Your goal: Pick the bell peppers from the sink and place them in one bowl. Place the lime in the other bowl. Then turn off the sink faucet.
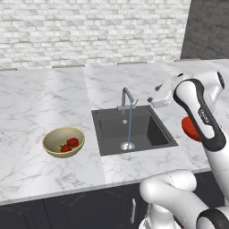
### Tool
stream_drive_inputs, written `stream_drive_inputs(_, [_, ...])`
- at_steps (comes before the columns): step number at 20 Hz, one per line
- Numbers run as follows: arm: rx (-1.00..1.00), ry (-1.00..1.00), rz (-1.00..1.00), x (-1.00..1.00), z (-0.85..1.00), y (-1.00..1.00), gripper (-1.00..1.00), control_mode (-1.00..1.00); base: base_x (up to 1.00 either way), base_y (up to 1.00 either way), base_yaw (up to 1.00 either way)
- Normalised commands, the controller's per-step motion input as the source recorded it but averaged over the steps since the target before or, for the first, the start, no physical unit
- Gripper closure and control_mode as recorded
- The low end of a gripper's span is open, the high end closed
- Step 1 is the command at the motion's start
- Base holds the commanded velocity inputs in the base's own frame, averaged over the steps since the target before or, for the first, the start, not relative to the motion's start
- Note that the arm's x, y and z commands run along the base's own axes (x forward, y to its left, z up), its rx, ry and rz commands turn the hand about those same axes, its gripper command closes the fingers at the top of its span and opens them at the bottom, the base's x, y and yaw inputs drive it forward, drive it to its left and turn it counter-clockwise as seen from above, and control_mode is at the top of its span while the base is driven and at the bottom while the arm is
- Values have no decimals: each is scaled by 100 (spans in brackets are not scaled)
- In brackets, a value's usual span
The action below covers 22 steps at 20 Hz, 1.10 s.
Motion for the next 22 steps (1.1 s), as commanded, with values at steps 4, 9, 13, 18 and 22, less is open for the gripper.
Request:
stream_drive_inputs(4, [0,-15,18,0,6,-38,-100,-100,0,0,0])
stream_drive_inputs(9, [-2,-25,20,0,0,-38,-100,-100,0,0,0])
stream_drive_inputs(13, [-1,-23,15,0,0,-37,-100,-100,0,0,0])
stream_drive_inputs(18, [-4,-3,-7,0,2,-10,-100,-100,0,0,0])
stream_drive_inputs(22, [-3,1,-18,15,0,0,-100,-100,0,0,0])
